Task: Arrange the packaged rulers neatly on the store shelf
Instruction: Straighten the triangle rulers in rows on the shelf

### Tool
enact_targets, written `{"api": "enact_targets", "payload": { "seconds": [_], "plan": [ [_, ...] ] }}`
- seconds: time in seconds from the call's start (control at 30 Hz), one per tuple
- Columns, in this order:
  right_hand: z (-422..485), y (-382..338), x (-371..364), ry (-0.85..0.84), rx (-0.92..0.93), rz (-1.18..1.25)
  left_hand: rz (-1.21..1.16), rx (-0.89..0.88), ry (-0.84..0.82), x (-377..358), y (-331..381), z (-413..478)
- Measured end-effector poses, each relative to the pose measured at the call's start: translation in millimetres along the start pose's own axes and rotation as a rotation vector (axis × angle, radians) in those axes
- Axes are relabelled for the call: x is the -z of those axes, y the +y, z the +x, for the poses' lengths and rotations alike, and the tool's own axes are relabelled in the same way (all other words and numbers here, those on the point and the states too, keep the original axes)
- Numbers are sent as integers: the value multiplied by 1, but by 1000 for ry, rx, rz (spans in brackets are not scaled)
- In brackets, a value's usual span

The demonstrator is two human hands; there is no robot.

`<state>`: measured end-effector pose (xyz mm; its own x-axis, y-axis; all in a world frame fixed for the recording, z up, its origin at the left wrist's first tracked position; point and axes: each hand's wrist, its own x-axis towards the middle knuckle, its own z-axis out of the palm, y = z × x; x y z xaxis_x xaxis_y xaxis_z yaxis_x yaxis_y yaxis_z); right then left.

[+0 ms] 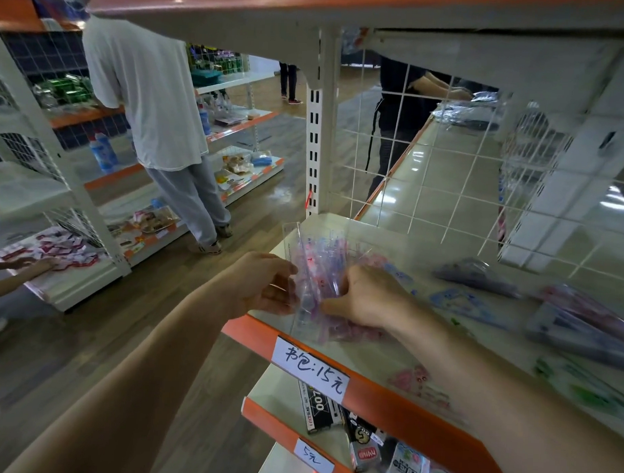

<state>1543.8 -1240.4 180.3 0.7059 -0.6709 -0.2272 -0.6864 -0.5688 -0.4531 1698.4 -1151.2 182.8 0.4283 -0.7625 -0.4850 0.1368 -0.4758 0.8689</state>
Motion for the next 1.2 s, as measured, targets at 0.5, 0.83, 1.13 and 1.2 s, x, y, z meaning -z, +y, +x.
{"api": "enact_targets", "payload": {
  "seconds": [0.5,0.83,1.13,1.2],
  "plan": [
    [4,26,14,-91,-119,573,-144,-4,25,2,0,-6],
    [4,19,9,-80,-88,713,-114,-14,142,0,-5,-2],
    [2,16,9,-11,-118,698,126,-90,91,-10,-6,-1],
    [2,16,11,11,-109,693,249,-113,122,-12,-7,1]
  ]
}}
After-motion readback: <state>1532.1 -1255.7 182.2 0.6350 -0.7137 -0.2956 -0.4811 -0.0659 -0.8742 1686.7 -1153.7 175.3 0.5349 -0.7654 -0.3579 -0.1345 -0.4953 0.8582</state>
